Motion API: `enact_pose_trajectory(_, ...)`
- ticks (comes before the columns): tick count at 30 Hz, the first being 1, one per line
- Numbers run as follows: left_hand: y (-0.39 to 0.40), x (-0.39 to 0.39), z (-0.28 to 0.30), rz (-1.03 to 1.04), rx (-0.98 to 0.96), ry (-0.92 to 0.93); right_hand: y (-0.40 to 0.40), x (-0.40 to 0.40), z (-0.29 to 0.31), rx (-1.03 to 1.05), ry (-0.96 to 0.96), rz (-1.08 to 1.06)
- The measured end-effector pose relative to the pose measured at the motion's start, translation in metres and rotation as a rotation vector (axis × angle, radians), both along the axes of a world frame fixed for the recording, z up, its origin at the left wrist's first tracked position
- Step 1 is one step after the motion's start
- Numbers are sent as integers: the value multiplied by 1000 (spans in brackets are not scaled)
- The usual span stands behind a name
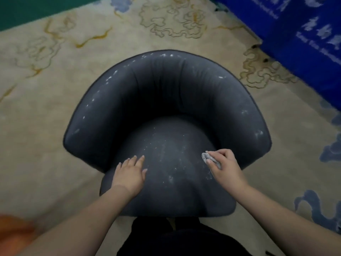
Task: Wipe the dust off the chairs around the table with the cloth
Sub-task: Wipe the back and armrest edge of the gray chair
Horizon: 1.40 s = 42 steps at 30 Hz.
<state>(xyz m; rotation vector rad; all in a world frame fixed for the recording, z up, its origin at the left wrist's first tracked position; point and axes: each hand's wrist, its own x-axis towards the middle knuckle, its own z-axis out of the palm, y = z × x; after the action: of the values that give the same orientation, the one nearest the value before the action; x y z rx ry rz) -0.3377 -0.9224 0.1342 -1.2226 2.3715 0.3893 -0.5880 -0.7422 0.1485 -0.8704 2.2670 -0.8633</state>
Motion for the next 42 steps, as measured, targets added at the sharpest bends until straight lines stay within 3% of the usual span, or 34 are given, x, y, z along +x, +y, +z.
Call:
enact_pose_trajectory(6, 47, 55, -26, 311, 47, -37, -28, 19, -33, 45, -52, 252)
enact_pose_trajectory(13, 72, 120, -77, 558, 125, -70, -54, 58, -87, 7, 20, 358)
enact_pose_trajectory(18, 58, 140, -134, 611, 103, -56, -79, 88, -142, -60, 108, 461)
enact_pose_trajectory(24, 21, 151, -222, 699, 61, 26, -125, 137, -214, -156, 20, 533)
enact_pose_trajectory(30, 0, 158, -290, 760, 6, 139, -183, 192, -276, -302, 202, 701)
enact_pose_trajectory(35, 9, 161, -319, 789, -97, 241, -212, 220, -324, -224, 339, 849)
enact_pose_trajectory(42, 15, 167, -330, 783, -154, 320, -209, 225, -345, -325, 362, 771)
